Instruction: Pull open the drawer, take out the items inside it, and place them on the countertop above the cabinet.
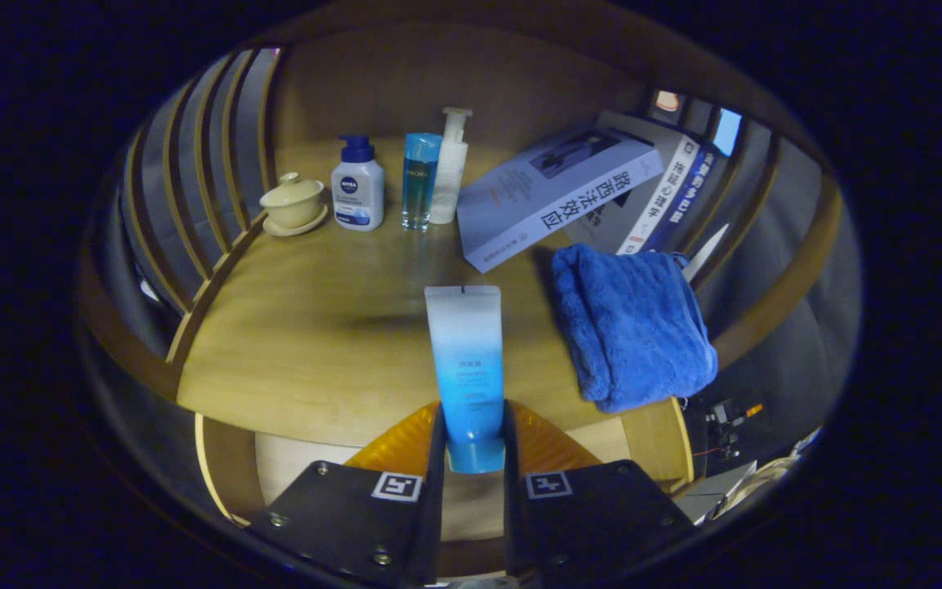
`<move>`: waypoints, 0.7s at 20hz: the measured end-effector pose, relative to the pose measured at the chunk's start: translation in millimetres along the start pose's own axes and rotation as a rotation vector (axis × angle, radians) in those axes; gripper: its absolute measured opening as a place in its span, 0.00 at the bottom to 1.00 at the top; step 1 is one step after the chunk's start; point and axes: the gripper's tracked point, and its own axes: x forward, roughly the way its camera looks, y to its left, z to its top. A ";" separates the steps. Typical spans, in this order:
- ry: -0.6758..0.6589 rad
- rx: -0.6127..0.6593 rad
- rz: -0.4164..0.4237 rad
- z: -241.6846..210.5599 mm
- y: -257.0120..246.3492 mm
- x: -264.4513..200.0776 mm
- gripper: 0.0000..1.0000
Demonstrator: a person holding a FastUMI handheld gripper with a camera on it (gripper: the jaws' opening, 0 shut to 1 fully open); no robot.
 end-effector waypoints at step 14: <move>0.008 -0.021 0.065 -14.2 29.8 11.1 0.38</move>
